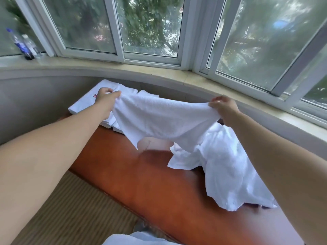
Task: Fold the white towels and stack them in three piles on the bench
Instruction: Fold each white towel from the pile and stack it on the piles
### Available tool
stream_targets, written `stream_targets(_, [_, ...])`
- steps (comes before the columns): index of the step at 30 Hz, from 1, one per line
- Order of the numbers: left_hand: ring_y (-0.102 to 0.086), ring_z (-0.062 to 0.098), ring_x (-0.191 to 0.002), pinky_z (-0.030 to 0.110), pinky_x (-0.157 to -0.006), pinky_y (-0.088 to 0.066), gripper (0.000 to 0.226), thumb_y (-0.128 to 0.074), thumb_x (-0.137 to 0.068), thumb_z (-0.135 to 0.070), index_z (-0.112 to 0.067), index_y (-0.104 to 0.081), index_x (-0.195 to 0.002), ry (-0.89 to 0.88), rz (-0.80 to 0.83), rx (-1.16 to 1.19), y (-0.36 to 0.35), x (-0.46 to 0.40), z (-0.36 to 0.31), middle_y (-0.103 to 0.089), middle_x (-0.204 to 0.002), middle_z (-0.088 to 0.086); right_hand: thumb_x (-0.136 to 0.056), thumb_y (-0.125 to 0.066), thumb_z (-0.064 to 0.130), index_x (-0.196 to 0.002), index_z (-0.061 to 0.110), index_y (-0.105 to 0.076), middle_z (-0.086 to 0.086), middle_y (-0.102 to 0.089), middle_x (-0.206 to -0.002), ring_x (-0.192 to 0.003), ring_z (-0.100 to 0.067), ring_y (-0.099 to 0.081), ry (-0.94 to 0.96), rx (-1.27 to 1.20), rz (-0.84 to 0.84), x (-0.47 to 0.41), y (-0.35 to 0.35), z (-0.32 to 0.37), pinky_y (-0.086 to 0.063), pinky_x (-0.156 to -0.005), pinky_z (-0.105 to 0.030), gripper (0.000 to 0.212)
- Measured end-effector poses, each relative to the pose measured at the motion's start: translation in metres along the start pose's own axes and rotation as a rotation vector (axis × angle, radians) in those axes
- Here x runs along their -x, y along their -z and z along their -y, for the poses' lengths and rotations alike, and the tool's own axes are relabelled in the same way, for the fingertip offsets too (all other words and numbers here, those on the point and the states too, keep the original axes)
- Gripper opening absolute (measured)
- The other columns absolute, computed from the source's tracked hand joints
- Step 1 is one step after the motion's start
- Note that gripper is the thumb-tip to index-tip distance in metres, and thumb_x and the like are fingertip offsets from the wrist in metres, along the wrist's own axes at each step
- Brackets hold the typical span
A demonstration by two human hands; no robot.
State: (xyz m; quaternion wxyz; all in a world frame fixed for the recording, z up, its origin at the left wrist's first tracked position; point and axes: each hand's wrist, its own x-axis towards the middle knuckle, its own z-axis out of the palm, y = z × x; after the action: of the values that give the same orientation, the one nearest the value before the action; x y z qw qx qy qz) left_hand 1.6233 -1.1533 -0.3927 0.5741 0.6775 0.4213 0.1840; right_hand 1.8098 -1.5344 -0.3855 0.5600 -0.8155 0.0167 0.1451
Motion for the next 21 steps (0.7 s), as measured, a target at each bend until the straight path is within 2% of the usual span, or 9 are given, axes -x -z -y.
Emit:
stream_targets(3, [-0.050, 0.013, -0.077, 0.030, -0.070, -0.044, 0.030, -0.075, -0.076, -0.043, -0.039, -0.060, -0.102, -0.007, -0.013, 0.039, 0.006, 0.012, -0.008, -0.059, -0.097, -0.006, -0.078, -0.079, 0.016, -0.074, 0.023, -0.068, -0.003, -0.062, -0.069, -0.049, -0.021, -0.056, -0.035, 0.054, -0.018, 0.007, 0.008, 0.013, -0.049, -0.042, -0.031, 0.014])
stream_targets(5, [-0.050, 0.014, -0.077, 0.031, -0.070, -0.043, 0.016, -0.075, -0.079, -0.038, -0.037, -0.066, -0.092, -0.029, -0.002, 0.059, 0.007, 0.017, -0.008, -0.062, -0.095, -0.006, -0.081, -0.078, 0.013, -0.074, 0.021, -0.066, -0.006, -0.060, -0.070, -0.051, -0.021, -0.055, -0.078, 0.047, -0.008, 0.008, 0.009, 0.015, -0.049, -0.043, -0.029, 0.016])
stream_targets(7, [-0.050, 0.015, -0.079, 0.031, -0.071, -0.044, 0.007, -0.076, -0.083, -0.033, -0.032, -0.070, -0.087, -0.034, 0.001, 0.089, 0.006, 0.023, -0.007, -0.063, -0.094, -0.006, -0.084, -0.075, 0.011, -0.076, 0.019, -0.065, -0.007, -0.058, -0.074, -0.057, -0.023, -0.055, -0.137, 0.070, 0.032, 0.011, 0.011, 0.014, -0.049, -0.051, -0.030, 0.015])
stream_targets(10, [-0.053, 0.017, -0.083, 0.034, -0.075, -0.046, 0.007, -0.076, -0.085, -0.027, -0.029, -0.070, -0.088, -0.035, -0.009, 0.122, 0.004, 0.032, -0.004, -0.066, -0.097, -0.003, -0.087, -0.072, 0.009, -0.083, 0.019, -0.066, -0.006, -0.061, -0.091, -0.076, -0.024, -0.059, -0.158, 0.241, 0.147, 0.015, 0.012, 0.008, -0.053, -0.069, -0.033, 0.013])
stream_targets(13, [-0.055, 0.018, -0.082, 0.034, -0.077, -0.048, 0.008, -0.075, -0.087, -0.021, -0.027, -0.069, -0.089, -0.023, -0.012, 0.148, 0.003, 0.038, -0.002, -0.067, -0.099, -0.001, -0.086, -0.076, 0.006, -0.082, 0.018, -0.068, -0.006, -0.064, -0.094, -0.075, -0.022, -0.061, -0.092, 0.201, 0.032, 0.018, 0.014, 0.000, -0.052, -0.064, -0.023, 0.015])
stream_targets(15, [-0.056, 0.017, -0.083, 0.034, -0.078, -0.048, 0.007, -0.075, -0.088, -0.021, -0.026, -0.069, -0.089, -0.013, -0.009, 0.139, 0.002, 0.040, 0.001, -0.066, -0.099, 0.000, -0.093, -0.071, 0.012, -0.101, 0.011, -0.068, -0.011, -0.065, -0.104, -0.092, -0.027, -0.066, -0.251, 0.184, 0.128, 0.022, 0.011, -0.014, -0.056, -0.085, -0.034, 0.009])
stream_targets(16, [-0.056, 0.017, -0.084, 0.033, -0.078, -0.049, 0.007, -0.075, -0.089, -0.022, -0.026, -0.069, -0.089, -0.010, -0.007, 0.127, 0.002, 0.041, 0.003, -0.066, -0.099, 0.000, -0.097, -0.066, 0.015, -0.111, 0.008, -0.065, -0.011, -0.065, -0.109, -0.098, -0.027, -0.066, -0.379, 0.258, 0.194, 0.027, 0.010, -0.020, -0.054, -0.091, -0.035, 0.016])
stream_targets(18, [-0.058, 0.018, -0.085, 0.033, -0.079, -0.050, 0.008, -0.075, -0.089, -0.021, -0.025, -0.069, -0.087, -0.007, -0.007, 0.114, 0.000, 0.044, 0.006, -0.066, -0.100, 0.002, -0.099, -0.059, 0.017, -0.112, 0.007, -0.062, -0.007, -0.064, -0.106, -0.096, -0.024, -0.063, -0.484, 0.348, 0.261, 0.034, 0.011, -0.026, -0.051, -0.086, -0.029, 0.017])
stream_targets(21, [-0.058, 0.018, -0.085, 0.035, -0.079, -0.050, 0.011, -0.074, -0.090, -0.018, -0.023, -0.067, -0.084, 0.015, -0.013, 0.099, 0.002, 0.044, 0.010, -0.065, -0.101, 0.004, -0.097, -0.061, 0.018, -0.095, 0.010, -0.065, -0.006, -0.065, -0.096, -0.088, -0.024, -0.064, -0.403, 0.279, 0.278, 0.033, 0.009, -0.020, -0.058, -0.081, -0.028, 0.009])
